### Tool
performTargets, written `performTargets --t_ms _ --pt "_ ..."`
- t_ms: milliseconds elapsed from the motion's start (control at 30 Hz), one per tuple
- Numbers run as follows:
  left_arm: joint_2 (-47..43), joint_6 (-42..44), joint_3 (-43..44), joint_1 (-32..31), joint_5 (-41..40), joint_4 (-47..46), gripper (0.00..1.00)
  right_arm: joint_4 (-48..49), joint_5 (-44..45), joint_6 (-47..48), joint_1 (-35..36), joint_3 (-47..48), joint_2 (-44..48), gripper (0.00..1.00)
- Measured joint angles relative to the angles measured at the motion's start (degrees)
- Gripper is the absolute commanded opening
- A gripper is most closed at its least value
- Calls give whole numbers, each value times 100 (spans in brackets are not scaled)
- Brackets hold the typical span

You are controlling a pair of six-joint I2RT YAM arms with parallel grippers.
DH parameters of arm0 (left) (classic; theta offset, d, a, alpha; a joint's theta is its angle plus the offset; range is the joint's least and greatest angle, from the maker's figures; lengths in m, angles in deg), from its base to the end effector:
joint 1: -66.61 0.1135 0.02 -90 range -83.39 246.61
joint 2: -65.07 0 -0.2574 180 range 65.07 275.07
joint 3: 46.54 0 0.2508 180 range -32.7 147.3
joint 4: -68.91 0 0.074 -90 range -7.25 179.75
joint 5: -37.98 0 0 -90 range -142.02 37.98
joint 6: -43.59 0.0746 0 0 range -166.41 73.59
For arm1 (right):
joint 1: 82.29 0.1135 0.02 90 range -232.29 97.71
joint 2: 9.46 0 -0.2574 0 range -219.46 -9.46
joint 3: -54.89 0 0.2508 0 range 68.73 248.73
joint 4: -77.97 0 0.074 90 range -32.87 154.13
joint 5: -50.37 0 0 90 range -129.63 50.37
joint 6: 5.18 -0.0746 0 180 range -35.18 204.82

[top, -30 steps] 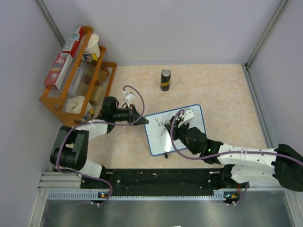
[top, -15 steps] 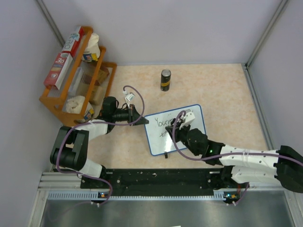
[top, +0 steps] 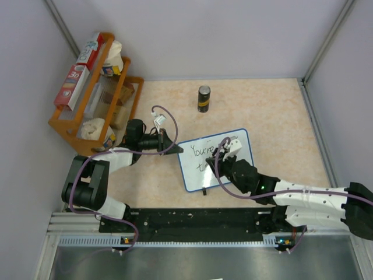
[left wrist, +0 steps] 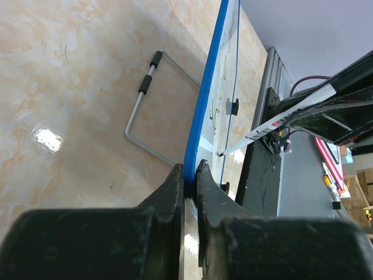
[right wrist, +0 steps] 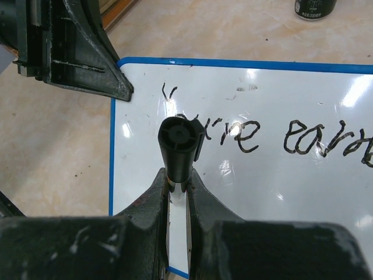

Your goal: Write a sentence on the whiteboard

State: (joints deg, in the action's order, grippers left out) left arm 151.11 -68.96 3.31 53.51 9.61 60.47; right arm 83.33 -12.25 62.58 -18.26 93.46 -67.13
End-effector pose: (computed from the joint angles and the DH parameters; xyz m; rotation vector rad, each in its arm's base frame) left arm 0.2788 -0.1323 0.1712 0.5429 2.0145 -1.4775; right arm 0.1428 0.2147 0.2156 -0.3200 1.8020 0.6452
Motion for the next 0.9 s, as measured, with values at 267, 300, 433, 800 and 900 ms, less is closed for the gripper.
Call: performTargets --t_ms 267,300,433,800,900 --pt "0 0 0 0 0 0 0 -234 192 146 -2 0 304 0" --pt "0 0 0 -2 0 0 0 -247 205 166 -2 2 354 0" --pt "0 0 0 0 0 0 0 -260 245 256 -9 92 446 0" --pt "0 0 0 0 0 0 0 -122 190 313 -396 358 240 0" --pt "0 0 0 0 2 0 0 -118 155 297 -457 358 131 0"
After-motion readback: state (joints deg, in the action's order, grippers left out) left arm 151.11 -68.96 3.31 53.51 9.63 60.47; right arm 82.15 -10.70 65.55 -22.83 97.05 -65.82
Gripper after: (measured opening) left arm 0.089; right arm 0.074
